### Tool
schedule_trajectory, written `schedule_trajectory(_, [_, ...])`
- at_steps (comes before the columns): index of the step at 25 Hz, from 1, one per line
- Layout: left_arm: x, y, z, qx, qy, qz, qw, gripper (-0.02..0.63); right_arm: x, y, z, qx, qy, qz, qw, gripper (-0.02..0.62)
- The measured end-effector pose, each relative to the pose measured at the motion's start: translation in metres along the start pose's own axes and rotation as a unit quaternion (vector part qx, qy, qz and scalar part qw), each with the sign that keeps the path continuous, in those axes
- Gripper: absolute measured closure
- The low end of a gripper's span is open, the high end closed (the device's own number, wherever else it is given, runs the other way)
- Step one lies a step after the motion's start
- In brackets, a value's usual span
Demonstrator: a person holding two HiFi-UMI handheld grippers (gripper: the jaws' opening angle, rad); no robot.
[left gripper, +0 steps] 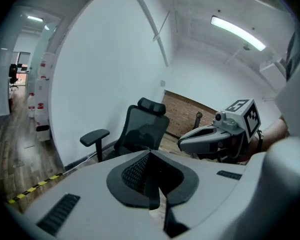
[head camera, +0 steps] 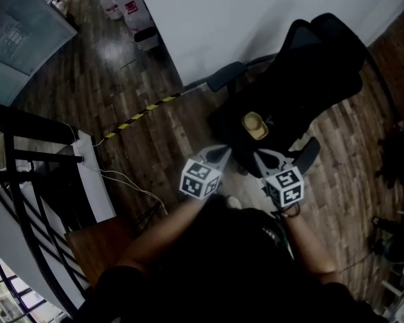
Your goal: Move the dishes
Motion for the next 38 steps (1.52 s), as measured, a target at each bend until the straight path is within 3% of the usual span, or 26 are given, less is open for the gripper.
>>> schedule_trajectory(7, [0.015, -0.01, -0.027, -0.057, -0.024, -0.019, 0.9979, 0.615, 0.01, -0.01, 0.003, -0.053, -0.046, 0.001, 0.998, 0.584])
schedule_trajectory(15, [0.026, -0.017, -0.038, -0.066, -0.036, -0.033, 0.9966, 0.615, 0.012, -0.015, 0.028, -0.075, -0.069, 0.007, 0.995, 0.584])
schedule_trajectory(25, [0.057, -0.054, -0.034, -0.026, -0.029, -0.008, 0.9992, 0.615, 0.021, -0.025, 0.091, -0.033, -0.057, 0.009, 0.998, 0.584])
schedule_trajectory(38, [0.085, -0.142, -0.007, 0.023, -0.032, -0.012, 0.9992, 0.615, 0.015, -0.029, 0.204, 0.026, -0.108, -0.005, 0.994, 0.582])
Point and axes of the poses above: the fingertips, and each gripper's own axes: y backward along the fingers, z to its right, x out of its top, the point moved 7 cm from there along y, backward along the fingers, and after that the axes turned 8 degrees about -x, right-handed, at the moved point
